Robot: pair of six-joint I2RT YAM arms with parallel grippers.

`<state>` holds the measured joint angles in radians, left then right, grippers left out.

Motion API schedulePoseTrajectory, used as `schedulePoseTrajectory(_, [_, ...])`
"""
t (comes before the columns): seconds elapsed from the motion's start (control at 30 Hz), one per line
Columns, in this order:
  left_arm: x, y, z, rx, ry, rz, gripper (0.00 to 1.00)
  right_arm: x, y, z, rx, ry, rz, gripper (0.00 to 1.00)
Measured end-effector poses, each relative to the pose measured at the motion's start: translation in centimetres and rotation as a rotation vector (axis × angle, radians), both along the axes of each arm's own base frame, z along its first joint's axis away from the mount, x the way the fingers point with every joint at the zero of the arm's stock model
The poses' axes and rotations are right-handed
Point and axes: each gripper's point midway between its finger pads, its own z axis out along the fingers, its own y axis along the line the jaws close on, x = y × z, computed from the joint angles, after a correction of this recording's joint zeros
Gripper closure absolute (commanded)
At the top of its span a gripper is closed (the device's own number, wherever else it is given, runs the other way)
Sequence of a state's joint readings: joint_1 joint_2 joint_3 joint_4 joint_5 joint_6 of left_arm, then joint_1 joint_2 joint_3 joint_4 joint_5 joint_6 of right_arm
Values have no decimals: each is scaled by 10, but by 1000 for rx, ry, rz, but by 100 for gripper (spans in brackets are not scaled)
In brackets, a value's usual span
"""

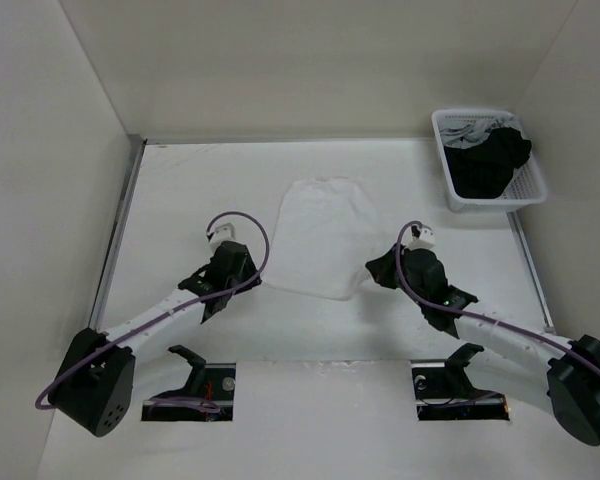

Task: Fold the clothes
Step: Flatten the tank top out

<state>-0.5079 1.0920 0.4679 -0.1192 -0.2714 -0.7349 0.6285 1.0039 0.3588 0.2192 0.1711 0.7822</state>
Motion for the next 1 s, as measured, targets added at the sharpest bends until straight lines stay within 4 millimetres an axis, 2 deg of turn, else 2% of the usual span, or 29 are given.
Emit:
schedulePoseTrajectory(0.1, [-17, -6, -19, -6, 79, -27, 59, -1, -1, 1, 4, -4, 1, 95])
schedulePoseTrajectory(0.37, [-17, -21, -36, -42, 127, -58, 60, -5, -3, 1, 12, -11, 1, 95])
schedulePoseTrajectory(0.53, [-5, -30, -36, -68, 94, -67, 68, -7, -4, -2, 11, -5, 0, 95])
schedulePoseTrajectory(0.73, [-3, -29, -39, -62, 94, -67, 91, -7, -4, -2, 13, -3, -1, 95])
schedulePoseTrajectory(0.87, [-5, -26, -39, -56, 102, -65, 97, -7, -4, -2, 13, -3, -1, 96])
schedulePoseTrajectory(0.93, [-8, -24, -32, -61, 95, -66, 97, -9, -6, -1, 11, -3, -1, 96])
schedulePoseTrajectory(1.0, [-7, -24, -11, -82, 56, -66, 97, -12, -9, 6, 9, -12, 1, 97])
